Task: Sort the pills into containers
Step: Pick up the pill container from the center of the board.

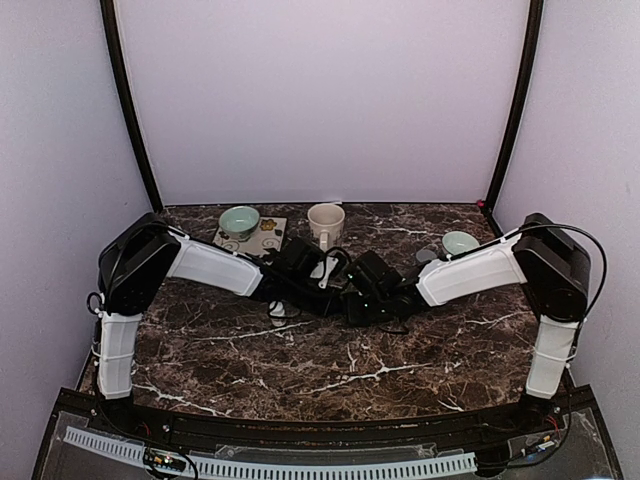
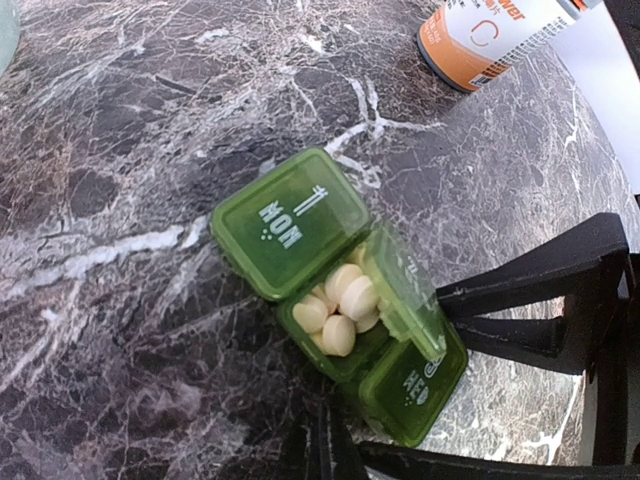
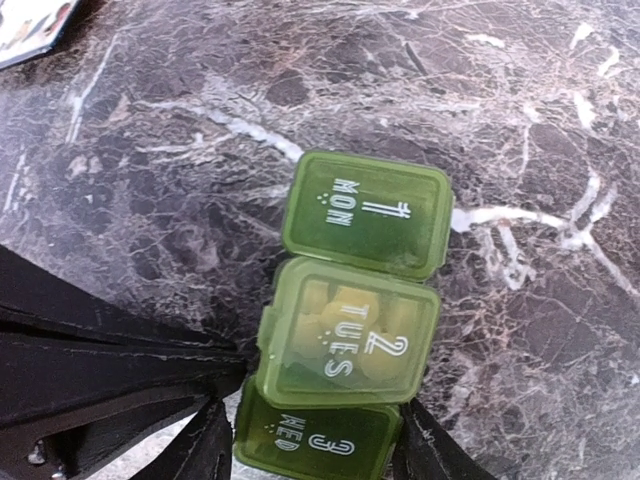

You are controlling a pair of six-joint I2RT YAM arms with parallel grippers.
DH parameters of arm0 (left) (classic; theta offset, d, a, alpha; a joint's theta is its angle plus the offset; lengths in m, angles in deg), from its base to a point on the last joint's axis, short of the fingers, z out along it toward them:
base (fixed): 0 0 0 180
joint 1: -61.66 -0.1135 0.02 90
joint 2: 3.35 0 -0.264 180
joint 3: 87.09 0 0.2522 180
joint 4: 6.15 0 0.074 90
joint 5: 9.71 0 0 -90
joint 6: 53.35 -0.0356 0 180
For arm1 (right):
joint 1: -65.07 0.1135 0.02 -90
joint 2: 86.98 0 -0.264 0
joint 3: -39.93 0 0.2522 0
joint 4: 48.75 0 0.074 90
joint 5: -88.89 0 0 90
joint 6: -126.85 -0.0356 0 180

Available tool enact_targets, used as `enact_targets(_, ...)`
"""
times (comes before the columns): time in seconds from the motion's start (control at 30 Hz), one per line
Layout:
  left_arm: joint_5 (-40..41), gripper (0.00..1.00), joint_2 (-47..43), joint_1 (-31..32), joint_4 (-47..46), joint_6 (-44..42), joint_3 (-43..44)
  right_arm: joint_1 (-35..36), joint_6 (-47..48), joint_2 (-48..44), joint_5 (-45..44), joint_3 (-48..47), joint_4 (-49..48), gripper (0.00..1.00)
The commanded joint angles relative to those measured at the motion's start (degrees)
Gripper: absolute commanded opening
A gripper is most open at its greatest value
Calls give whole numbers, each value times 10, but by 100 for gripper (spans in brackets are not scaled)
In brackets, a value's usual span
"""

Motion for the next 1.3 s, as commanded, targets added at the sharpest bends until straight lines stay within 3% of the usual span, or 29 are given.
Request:
enact_targets(0.0, -11, 0, -44, 4, -17, 6, -11, 11, 0, 16, -45, -23, 31, 55)
enact_targets(0.23, -7, 0, -48, 4, -19, 9, -16, 16, 7, 32, -76, -46, 55, 50)
enact_targets(0.5, 21, 0, -57, 4, -16, 8, -24, 20, 24, 31, -95, -45, 59, 30)
enact_targets(0.77, 48, 0, -77, -5, -9, 22, -32, 20, 105, -20, -102, -6, 34, 28)
enact_targets(0.97, 53, 0, -106, -28, -19, 36, -56, 18, 210, -101, -55, 59, -6, 28)
enact_targets(1.27, 45, 0, -124, -42, -42, 44, -79, 20, 236, -116, 5, 57, 8, 28)
